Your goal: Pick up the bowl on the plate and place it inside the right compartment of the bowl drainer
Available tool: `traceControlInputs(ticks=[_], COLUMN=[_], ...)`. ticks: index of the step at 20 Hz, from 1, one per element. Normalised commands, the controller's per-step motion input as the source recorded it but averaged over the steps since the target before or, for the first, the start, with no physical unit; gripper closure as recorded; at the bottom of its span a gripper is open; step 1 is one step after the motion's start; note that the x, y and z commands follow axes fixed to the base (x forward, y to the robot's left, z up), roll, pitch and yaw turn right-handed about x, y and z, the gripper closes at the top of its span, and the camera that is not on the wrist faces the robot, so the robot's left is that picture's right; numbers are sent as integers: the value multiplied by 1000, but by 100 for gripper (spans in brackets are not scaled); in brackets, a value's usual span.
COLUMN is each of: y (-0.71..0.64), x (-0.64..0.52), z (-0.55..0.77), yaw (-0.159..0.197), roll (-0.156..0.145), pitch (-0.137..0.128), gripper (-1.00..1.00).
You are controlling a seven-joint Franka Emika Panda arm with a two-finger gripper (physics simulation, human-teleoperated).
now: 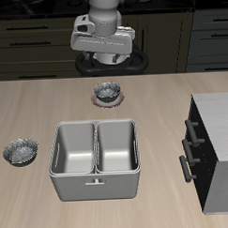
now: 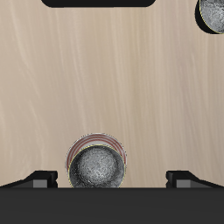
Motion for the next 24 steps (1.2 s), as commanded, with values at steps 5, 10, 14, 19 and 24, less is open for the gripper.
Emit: traceControlInputs(ticks=[5,10,14,19,24], y=[-63,-42,-10,34,22], x=[-289,-269,-208,-258,-58], z=[-184,-200,-124,-101,-34], yaw=[-22,9,4,8,8], roll=[-27,-16,-7,10,-3], pitch=[11,12,-9,1,-7], gripper=[-100,-100,-100,-100,-100])
